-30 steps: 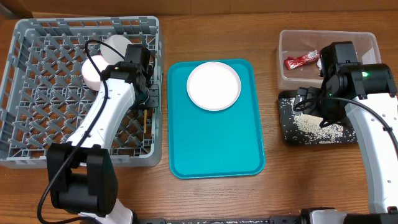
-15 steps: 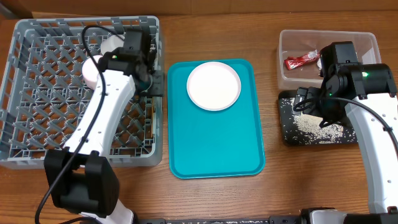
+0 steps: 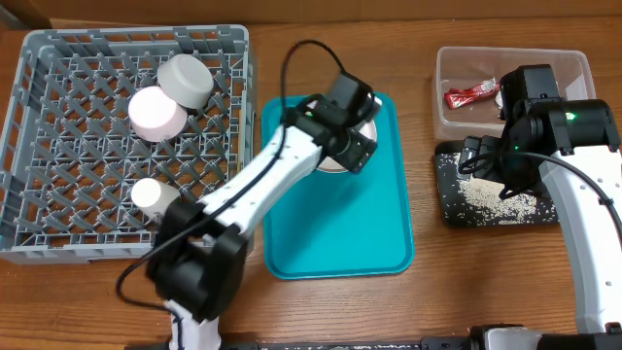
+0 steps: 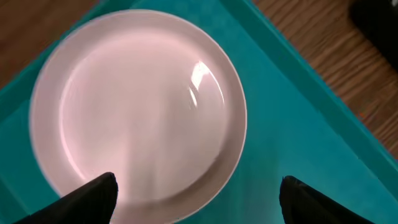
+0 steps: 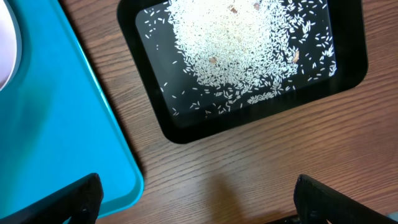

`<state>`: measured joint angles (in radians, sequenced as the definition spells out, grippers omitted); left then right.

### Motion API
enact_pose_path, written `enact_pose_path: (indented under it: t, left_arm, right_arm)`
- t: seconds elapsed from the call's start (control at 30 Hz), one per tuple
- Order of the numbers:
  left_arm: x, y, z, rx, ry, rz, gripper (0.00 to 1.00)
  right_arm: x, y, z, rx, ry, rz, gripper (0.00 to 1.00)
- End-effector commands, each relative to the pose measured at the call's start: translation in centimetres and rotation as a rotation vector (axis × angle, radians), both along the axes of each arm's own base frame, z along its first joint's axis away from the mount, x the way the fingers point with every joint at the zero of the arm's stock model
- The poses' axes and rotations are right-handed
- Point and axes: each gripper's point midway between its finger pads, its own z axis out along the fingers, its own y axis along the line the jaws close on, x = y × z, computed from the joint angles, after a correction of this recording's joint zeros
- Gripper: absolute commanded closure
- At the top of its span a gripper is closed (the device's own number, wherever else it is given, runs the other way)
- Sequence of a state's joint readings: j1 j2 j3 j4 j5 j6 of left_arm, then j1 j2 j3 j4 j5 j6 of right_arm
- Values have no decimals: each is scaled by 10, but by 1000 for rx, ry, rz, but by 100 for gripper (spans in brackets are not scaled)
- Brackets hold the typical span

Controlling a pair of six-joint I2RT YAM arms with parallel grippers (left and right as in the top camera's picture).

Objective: Sort waste into correct bins and load items into the dishwasher
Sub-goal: 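Reach the left gripper to the white plate on the teal tray, then lift the white plate with the left gripper and stand it in the rack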

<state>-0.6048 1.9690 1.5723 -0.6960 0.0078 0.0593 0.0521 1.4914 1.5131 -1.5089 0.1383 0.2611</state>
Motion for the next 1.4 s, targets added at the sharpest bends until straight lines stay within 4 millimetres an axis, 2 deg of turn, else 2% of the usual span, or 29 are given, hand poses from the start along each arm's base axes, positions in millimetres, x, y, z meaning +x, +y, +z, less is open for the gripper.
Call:
enact_pose_path:
  t: [0.0, 0.17, 0.27, 0.33, 0.37, 0.43, 0.57, 0.63, 0.67, 0.7, 0.77, 0.83, 0.87, 0.93, 1.07, 1.17, 1.37]
  left_arm:
    - [3, -8, -34, 59, 15, -63, 16]
    - [-2, -8, -79, 102, 91, -82, 24]
    - [-13, -10, -92, 108, 139, -95, 37]
    - [-19, -10, -96, 116, 164, -83, 50]
    - [-23, -10, -97, 120, 179, -72, 68]
    - [-27, -11, -97, 127, 190, -78, 96]
    - [-31, -11, -95, 114, 213, -18, 96]
    - [-38, -20, -80, 51, 257, 5, 96]
    - [-41, -29, -66, 1, 279, -15, 96]
    - [-42, -32, -58, -17, 283, -22, 96]
    - [-41, -38, -28, -69, 285, -19, 96]
    - [-36, -37, -1, -109, 274, 28, 96]
    - [-31, -33, 18, -141, 261, 74, 96]
    - [-24, -24, 43, -193, 238, 133, 96]
    - [-11, 4, 97, -365, 227, 231, 96]
    - [6, 50, 146, -563, 239, 329, 96]
    - [25, 115, 186, -831, 285, 360, 96]
  right_arm:
    - [4, -2, 10, -4, -39, -11, 0]
    - [4, -2, 10, -4, -39, -10, 0]
    - [4, -2, 10, -4, -39, -10, 0]
    - [4, -2, 10, -5, -38, -10, 0]
    - [4, -2, 10, -4, -39, -10, 0]
    - [4, -2, 10, -4, -39, -10, 0]
    - [4, -2, 10, -4, -38, -10, 0]
    - [4, -2, 10, -4, -38, -10, 0]
    - [4, -2, 10, -4, -38, -10, 0]
    - [4, -2, 10, -4, -38, -10, 0]
    - [4, -2, 10, -5, -37, -10, 0]
    - [4, -2, 10, -4, -38, -10, 0]
    - [4, -2, 10, -4, -38, -10, 0]
    - [4, -2, 10, -4, -38, -10, 0]
    - [4, -2, 10, -5, -37, -10, 0]
    - [3, -2, 10, -4, -36, -10, 0]
    - [3, -2, 10, -4, -35, -10, 0]
